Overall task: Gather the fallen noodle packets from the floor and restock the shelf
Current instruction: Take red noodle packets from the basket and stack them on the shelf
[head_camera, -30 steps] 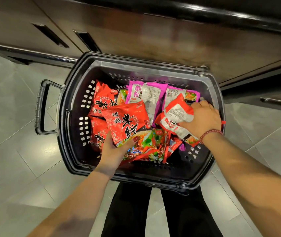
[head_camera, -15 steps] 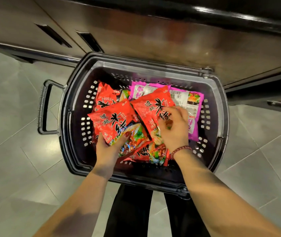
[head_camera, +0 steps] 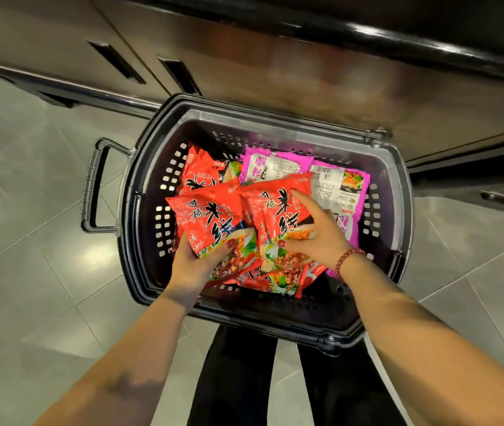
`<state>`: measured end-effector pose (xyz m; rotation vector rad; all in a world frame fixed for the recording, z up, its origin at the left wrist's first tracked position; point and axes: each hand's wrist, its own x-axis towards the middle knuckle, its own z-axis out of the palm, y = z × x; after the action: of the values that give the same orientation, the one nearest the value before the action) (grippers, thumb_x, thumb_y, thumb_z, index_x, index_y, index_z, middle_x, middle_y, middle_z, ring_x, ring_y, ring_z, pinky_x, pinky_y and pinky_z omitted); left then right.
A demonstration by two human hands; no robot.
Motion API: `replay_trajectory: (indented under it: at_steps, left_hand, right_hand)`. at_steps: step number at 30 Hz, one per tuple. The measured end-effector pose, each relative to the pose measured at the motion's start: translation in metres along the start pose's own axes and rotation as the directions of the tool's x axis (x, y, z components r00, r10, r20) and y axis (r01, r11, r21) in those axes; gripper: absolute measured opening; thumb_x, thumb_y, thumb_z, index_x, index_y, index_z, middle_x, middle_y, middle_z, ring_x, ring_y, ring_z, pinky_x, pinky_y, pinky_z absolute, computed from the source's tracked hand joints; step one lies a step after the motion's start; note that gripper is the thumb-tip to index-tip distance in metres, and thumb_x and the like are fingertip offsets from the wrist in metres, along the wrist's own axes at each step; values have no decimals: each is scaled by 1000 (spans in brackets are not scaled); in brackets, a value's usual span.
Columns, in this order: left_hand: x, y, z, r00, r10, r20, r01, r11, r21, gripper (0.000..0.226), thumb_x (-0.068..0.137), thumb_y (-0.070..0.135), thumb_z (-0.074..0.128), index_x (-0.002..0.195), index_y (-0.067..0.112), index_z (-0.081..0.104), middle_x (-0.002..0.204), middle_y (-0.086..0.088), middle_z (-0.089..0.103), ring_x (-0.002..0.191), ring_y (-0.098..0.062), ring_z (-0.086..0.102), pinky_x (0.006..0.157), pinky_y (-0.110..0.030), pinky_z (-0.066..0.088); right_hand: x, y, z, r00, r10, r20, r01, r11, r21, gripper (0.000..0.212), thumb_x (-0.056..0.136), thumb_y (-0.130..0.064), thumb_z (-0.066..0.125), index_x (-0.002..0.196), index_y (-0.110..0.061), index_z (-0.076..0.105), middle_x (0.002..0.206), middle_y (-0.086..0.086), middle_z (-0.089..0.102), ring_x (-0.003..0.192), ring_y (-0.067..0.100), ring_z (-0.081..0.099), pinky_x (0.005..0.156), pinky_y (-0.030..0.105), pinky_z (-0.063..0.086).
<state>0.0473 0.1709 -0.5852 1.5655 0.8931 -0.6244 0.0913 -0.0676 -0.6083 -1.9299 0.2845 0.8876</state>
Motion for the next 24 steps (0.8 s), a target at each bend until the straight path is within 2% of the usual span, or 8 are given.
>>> replay_trajectory:
  at_steps: [3, 6, 8, 12, 15, 17, 22, 24]
  left_hand:
    - [-12, 8, -8, 999, 22, 41, -24, 999, 36, 56, 80, 12, 78, 127, 28, 51, 113, 7, 69, 103, -11, 66, 80, -24, 53]
    - [-39, 29, -15, 997, 44, 68, -48, 997, 55, 58, 78, 10, 80, 126, 26, 51, 109, 8, 69, 96, -6, 66, 72, -18, 51]
    - [-63, 46, -21, 994, 59, 90, -63, 997, 46, 55, 74, 13, 84, 119, 28, 54, 102, 9, 71, 89, -6, 69, 75, -24, 54]
    - [-126, 93, -32, 978, 113, 178, -125, 990, 58, 82, 47, 47, 87, 120, 29, 55, 106, 2, 73, 97, -17, 71, 87, -39, 55]
    - [-173, 131, -38, 965, 176, 194, -192, 979, 63, 82, 48, 44, 94, 119, 30, 55, 105, 2, 73, 96, -18, 71, 91, -43, 55]
    - [-201, 152, -42, 948, 253, 191, -269, 962, 58, 78, 48, 47, 93, 116, 31, 57, 105, 2, 73, 97, -18, 70, 91, -44, 54]
    - [-268, 196, -44, 870, 451, 199, -450, 891, -56, 75, 57, 40, 91, 119, 42, 49, 104, 9, 72, 98, -14, 69, 88, -41, 54]
    - [-289, 207, -41, 814, 542, 209, -533, 840, -101, 82, 54, 42, 88, 125, 44, 46, 110, 13, 70, 102, -13, 68, 93, -47, 52]
  right_hand:
    - [-20, -7, -1, 1000, -23, -2, 23, 995, 102, 95, 71, -7, 82, 140, -52, 34, 149, 0, 26, 122, 11, 37, 60, -6, 37]
    - [-57, -22, -7, 999, -43, -23, 46, 988, 150, 92, 70, -8, 83, 129, -63, 38, 139, 2, 35, 120, 12, 46, 80, 4, 44]
    - [-89, -40, -16, 996, -48, -70, 59, 984, 165, 91, 69, -9, 84, 127, -64, 40, 131, 0, 38, 117, 6, 48, 92, 7, 41]
    - [-160, -87, -43, 984, -74, -163, 103, 978, 182, 89, 69, -9, 83, 127, -63, 41, 128, -4, 39, 113, -6, 46, 88, -1, 38]
    - [-211, -124, -63, 963, -162, -216, 202, 964, 175, 87, 71, -13, 82, 130, -61, 40, 138, -9, 45, 121, 4, 51, 102, 27, 46]
    - [-244, -149, -74, 947, -200, -250, 253, 945, 205, 84, 73, -8, 81, 134, -52, 43, 139, -13, 50, 122, 10, 55, 101, 38, 48]
    - [-315, -197, -96, 874, -280, -397, 381, 902, 203, 80, 75, 3, 77, 137, -34, 44, 141, -15, 47, 121, -1, 52, 94, 22, 50]
    - [-335, -206, -103, 835, -304, -458, 416, 894, 165, 79, 74, 1, 79, 137, -32, 45, 140, -25, 46, 126, -7, 45, 102, 20, 43]
